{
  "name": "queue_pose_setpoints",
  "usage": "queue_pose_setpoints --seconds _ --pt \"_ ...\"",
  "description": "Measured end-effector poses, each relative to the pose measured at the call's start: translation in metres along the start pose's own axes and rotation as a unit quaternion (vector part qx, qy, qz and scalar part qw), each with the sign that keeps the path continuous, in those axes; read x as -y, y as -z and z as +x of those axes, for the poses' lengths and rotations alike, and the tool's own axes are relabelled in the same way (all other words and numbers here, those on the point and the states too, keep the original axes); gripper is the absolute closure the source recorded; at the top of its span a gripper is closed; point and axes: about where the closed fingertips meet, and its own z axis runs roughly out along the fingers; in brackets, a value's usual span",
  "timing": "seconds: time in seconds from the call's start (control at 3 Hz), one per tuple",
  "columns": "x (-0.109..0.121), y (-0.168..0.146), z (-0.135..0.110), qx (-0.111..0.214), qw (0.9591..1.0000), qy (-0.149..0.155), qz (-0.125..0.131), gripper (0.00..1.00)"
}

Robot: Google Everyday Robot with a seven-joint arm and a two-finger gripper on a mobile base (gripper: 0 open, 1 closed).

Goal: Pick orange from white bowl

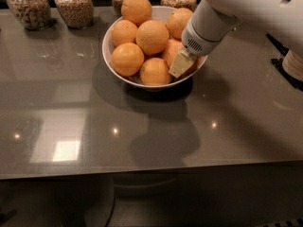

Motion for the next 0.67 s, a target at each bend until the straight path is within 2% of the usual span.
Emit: queue_pose_setpoints --seconds 0.33,0.67 --pt "0.001 0.018 -0.004 0.019 0.9997 0.012 0.005 0.97" --pt "0.000 0.047 -0.011 0.045 0.9984 0.033 0.010 1.00"
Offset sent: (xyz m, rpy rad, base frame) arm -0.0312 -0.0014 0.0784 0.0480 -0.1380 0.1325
